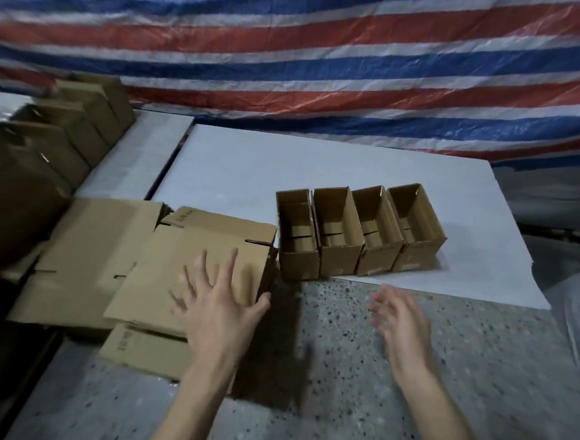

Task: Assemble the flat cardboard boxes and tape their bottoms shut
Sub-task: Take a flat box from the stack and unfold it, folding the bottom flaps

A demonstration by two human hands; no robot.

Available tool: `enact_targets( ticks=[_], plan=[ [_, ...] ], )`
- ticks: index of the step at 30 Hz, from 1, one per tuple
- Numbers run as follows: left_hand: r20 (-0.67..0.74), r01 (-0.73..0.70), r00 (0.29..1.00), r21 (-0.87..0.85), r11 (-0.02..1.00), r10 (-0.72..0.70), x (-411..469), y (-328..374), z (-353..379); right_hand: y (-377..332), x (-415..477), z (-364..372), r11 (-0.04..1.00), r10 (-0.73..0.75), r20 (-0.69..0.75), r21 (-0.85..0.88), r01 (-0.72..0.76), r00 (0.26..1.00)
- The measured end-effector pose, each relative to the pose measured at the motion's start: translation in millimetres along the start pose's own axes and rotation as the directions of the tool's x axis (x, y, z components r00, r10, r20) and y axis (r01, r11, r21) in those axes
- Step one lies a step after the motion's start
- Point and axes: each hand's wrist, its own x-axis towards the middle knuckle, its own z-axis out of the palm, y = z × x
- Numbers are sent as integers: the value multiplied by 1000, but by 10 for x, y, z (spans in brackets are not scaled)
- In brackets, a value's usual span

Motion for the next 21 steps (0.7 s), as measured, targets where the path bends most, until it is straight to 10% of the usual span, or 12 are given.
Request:
enact_targets(
  ticks=[6,11,16,21],
  plan=[
    [243,83,965,78,993,-100,-67,-164,3,254,-750,719,999,42,220,-14,-40,975],
    [-100,-4,995,-68,998,-3,-322,-80,-409,33,-1084,783,982,-151,232,-74,172,961],
    [-443,-280,880,-194,940,171,-676,22,-1273,-430,-1404,472,882,-435,262,-70,466,862],
    [-149,-438,895,-467,768,420,-1234,0,-1709,-824,-1743,-190,784,-598,261,-8,621,758]
  ],
)
